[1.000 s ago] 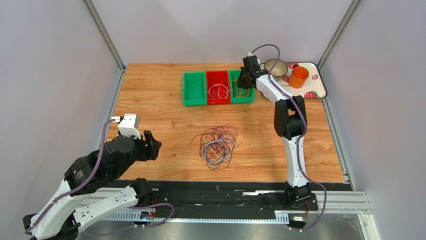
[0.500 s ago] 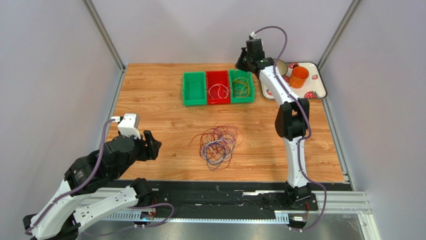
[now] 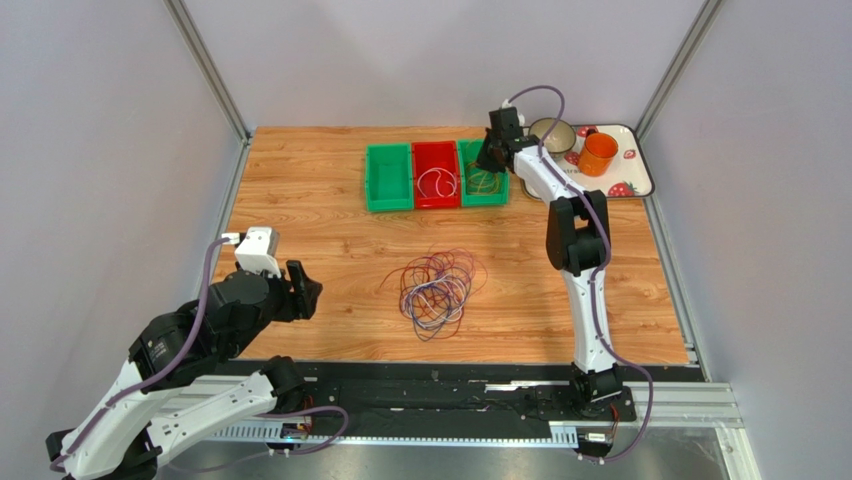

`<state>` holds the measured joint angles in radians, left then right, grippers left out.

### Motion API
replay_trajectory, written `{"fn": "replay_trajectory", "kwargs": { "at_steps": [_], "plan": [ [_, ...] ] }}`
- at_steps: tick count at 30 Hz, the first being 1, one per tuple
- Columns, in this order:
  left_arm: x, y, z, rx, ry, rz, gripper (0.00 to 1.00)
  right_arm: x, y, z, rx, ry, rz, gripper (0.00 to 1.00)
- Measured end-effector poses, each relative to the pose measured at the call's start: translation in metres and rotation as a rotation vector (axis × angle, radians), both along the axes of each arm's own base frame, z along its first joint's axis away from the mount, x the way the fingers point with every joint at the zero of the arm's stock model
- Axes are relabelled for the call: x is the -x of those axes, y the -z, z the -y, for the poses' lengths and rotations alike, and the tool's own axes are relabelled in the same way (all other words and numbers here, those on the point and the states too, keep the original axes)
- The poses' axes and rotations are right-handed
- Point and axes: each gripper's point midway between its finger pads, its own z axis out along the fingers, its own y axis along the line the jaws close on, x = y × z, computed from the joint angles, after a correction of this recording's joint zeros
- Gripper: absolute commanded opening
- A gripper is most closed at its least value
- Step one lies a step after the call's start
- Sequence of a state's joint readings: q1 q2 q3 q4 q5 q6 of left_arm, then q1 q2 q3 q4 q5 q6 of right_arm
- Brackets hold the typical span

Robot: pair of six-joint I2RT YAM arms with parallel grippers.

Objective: Untangle the cables
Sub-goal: Place the cable in the bin.

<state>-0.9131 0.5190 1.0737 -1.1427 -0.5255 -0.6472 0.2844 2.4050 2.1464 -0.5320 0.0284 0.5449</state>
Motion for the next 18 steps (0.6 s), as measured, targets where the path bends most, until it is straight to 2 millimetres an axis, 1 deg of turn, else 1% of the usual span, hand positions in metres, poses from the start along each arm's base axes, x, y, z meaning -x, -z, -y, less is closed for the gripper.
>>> {"fn": "replay_trajectory", "kwargs": {
  "at_steps": [1,2,4,5,6,9,14,16,18],
  "plan": [
    [0.000,0.000,0.000,0.000,-0.002,0.000,0.70,0.006,0.011,0.001,0.002,0.002,-0.027,0.00],
    [0.000,0.000,-0.001,0.000,-0.005,0.000,0.70,0.015,0.026,0.002,0.002,0.002,-0.063,0.00],
    [-0.001,0.000,-0.001,0.000,-0.010,0.000,0.70,0.034,0.047,0.004,0.001,0.000,-0.130,0.00],
    [-0.001,0.000,-0.002,0.000,-0.011,0.000,0.70,0.043,0.056,0.005,0.001,0.000,-0.159,0.00],
    [-0.001,0.000,-0.002,0.000,-0.012,0.000,0.70,0.048,0.056,0.003,-0.012,-0.005,-0.161,0.00],
    [-0.001,0.000,-0.002,0.001,-0.013,-0.001,0.69,0.059,0.048,0.001,-0.019,-0.013,-0.165,0.00],
    [-0.001,0.000,-0.002,0.001,-0.012,-0.001,0.70,0.056,0.030,-0.004,-0.025,-0.027,-0.142,0.00],
    [-0.001,0.000,-0.002,0.001,-0.012,-0.002,0.70,0.050,0.017,-0.006,-0.027,-0.033,-0.122,0.02],
    [-0.001,0.000,-0.002,0.001,-0.012,-0.002,0.70,0.041,-0.006,-0.008,-0.029,-0.040,-0.082,0.04]
  ]
}}
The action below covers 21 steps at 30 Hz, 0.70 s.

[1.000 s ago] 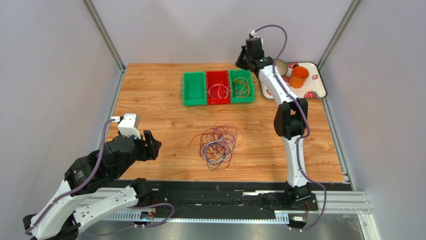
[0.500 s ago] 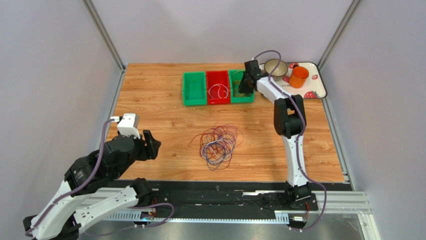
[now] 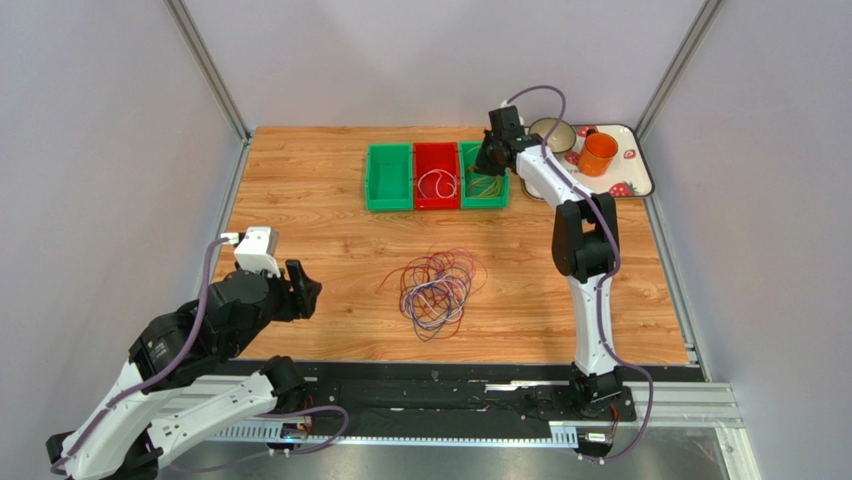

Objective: Untangle the cables
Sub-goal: Place the cable in the bin.

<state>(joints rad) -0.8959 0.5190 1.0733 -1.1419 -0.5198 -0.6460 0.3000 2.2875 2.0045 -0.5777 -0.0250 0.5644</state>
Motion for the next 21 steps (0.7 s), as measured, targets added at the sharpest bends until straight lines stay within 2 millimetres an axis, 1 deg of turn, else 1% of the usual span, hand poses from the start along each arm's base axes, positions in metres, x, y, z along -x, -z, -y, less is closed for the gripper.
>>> {"fn": "replay_trajectory", "kwargs": {
  "at_steps": [4,6,7,9,12,13,14,15,16,17,20,21],
  "plan": [
    [0.000,0.001,0.000,-0.003,-0.001,-0.002,0.74,-0.015,-0.039,0.000,0.005,0.001,0.088,0.12],
    [-0.001,0.002,0.000,-0.008,-0.002,-0.005,0.76,-0.012,-0.052,0.004,0.020,0.005,0.102,0.15],
    [-0.002,0.003,0.001,-0.015,-0.004,-0.010,0.77,-0.009,-0.057,0.006,0.026,0.006,0.106,0.17],
    [-0.005,0.007,0.004,-0.039,-0.008,-0.028,0.78,-0.002,-0.067,0.010,0.034,0.008,0.111,0.19],
    [-0.015,0.017,0.018,-0.088,-0.004,-0.072,0.78,0.018,-0.077,0.017,0.041,0.008,0.103,0.22],
    [-0.021,0.022,0.029,-0.098,0.006,-0.090,0.78,0.026,-0.082,0.020,0.042,0.007,0.101,0.25],
    [-0.024,0.025,0.034,-0.104,0.011,-0.100,0.78,0.036,-0.085,0.022,0.043,0.006,0.097,0.25],
    [-0.029,0.031,0.044,-0.111,0.021,-0.115,0.78,0.044,-0.087,0.025,0.044,0.006,0.093,0.26],
    [-0.033,0.037,0.053,-0.116,0.031,-0.129,0.78,0.055,-0.090,0.028,0.046,0.005,0.089,0.28],
    [-0.039,0.045,0.065,-0.122,0.046,-0.148,0.78,0.066,-0.092,0.032,0.046,0.004,0.085,0.29],
    [-0.053,0.061,0.091,-0.130,0.077,-0.178,0.78,0.102,-0.097,0.042,0.048,0.003,0.072,0.31],
    [-0.058,0.067,0.100,-0.133,0.089,-0.185,0.78,0.111,-0.097,0.045,0.047,0.002,0.076,0.31]
  ]
}}
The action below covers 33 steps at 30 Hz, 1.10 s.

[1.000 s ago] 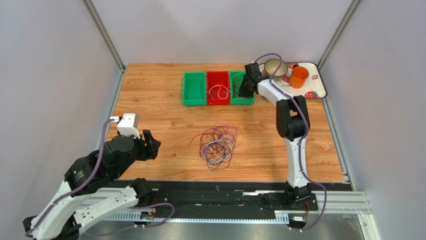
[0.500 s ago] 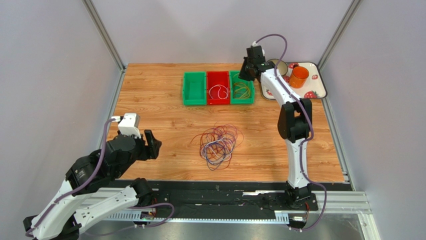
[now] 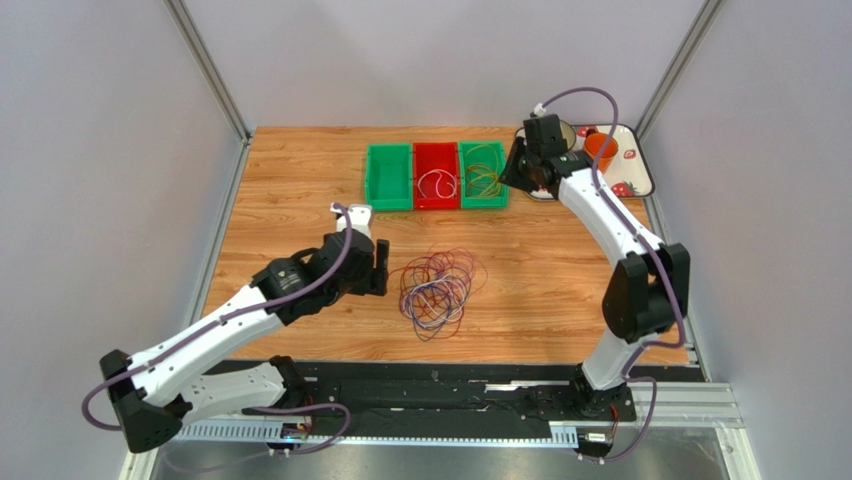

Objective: Untangle the cables
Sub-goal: Place the cable in the bin, then untie the cable.

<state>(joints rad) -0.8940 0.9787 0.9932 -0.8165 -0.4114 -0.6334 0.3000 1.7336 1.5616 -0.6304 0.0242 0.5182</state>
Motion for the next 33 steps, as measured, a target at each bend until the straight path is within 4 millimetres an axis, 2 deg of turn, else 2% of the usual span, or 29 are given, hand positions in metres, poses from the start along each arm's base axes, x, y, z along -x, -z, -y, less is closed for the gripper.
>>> {"fn": "replay_trajectory", "kwargs": {
  "at_steps": [2,4,6,11,13,19,23,28,33],
  "plan": [
    [-0.007,0.010,0.013,-0.005,0.019,-0.011,0.78,0.020,0.000,0.006,0.001,0.000,-0.006,0.34],
    [-0.014,0.018,0.027,-0.002,0.041,-0.016,0.78,0.041,0.006,0.012,0.000,-0.003,-0.015,0.50],
    [-0.022,0.024,0.040,0.001,0.062,-0.018,0.76,0.061,0.016,0.014,-0.013,-0.013,-0.032,0.57],
    [-0.037,0.047,0.069,-0.001,0.114,-0.033,0.79,0.103,0.054,0.013,-0.020,-0.048,-0.122,0.58],
    [-0.041,0.058,0.078,-0.014,0.133,-0.049,0.80,0.115,0.064,0.011,-0.014,-0.065,-0.144,0.58],
    [-0.046,0.087,0.101,-0.035,0.212,-0.129,0.77,0.134,0.055,0.003,-0.042,-0.111,-0.102,0.58],
    [-0.050,0.088,0.106,-0.037,0.234,-0.136,0.73,0.136,0.051,0.001,-0.059,-0.121,-0.076,0.58],
    [-0.064,0.082,0.116,-0.051,0.237,-0.115,0.69,0.141,0.060,0.000,-0.065,-0.130,-0.092,0.57],
    [-0.073,0.095,0.109,-0.112,0.181,-0.132,0.67,0.143,0.062,-0.001,-0.069,-0.136,-0.097,0.56]
  ]
}}
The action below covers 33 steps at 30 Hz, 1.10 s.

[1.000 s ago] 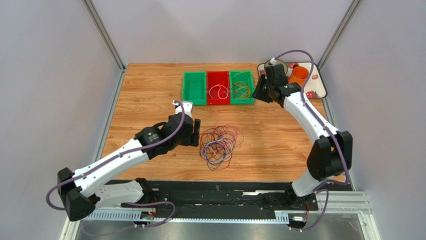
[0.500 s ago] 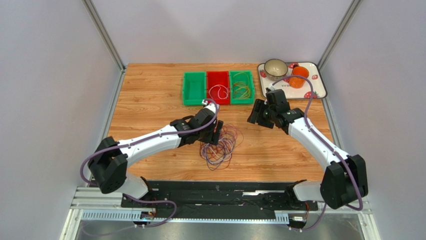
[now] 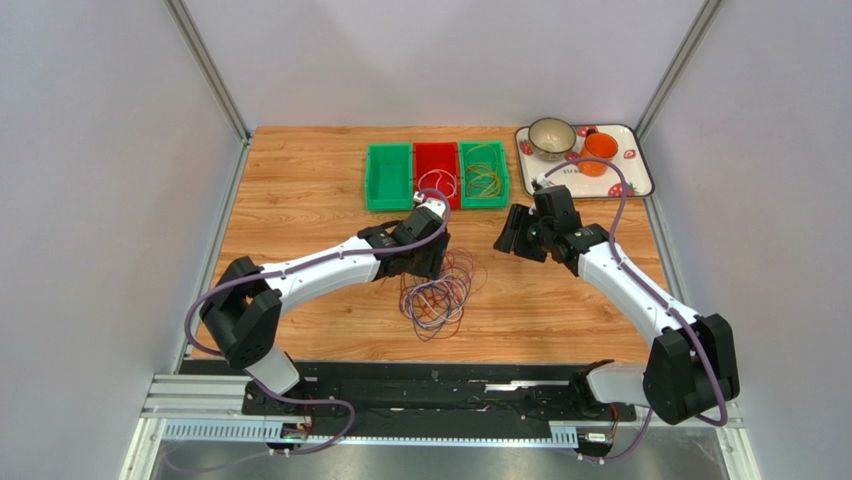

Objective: Untangle the cables
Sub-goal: Untie the cable.

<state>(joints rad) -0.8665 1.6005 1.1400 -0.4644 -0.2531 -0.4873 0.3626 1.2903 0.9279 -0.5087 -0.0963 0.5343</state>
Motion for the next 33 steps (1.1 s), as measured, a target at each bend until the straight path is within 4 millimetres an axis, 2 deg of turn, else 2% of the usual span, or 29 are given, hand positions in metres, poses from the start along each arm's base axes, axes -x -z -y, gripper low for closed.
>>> {"fn": "replay_trajectory", "kwargs": {
  "at_steps": [9,15,29,31,32,33],
  "plan": [
    [-0.006,0.009,-0.013,-0.013,-0.116,-0.017,0.59,0.005,0.009,-0.003,-0.019,-0.009,-0.025,0.54],
    [0.001,0.025,-0.021,-0.024,-0.169,-0.054,0.56,0.005,0.014,-0.004,-0.020,-0.008,-0.041,0.54],
    [0.005,0.044,-0.022,-0.015,-0.230,-0.097,0.42,0.004,0.021,-0.008,-0.026,-0.017,-0.062,0.53],
    [0.005,0.047,-0.021,-0.016,-0.235,-0.101,0.35,0.004,0.021,-0.009,-0.026,-0.018,-0.062,0.53],
    [0.005,0.048,-0.021,-0.016,-0.238,-0.104,0.29,0.004,0.021,-0.009,-0.026,-0.018,-0.062,0.53],
    [0.005,0.050,-0.021,-0.016,-0.241,-0.106,0.19,0.004,0.021,-0.009,-0.026,-0.018,-0.062,0.53]
  ]
}}
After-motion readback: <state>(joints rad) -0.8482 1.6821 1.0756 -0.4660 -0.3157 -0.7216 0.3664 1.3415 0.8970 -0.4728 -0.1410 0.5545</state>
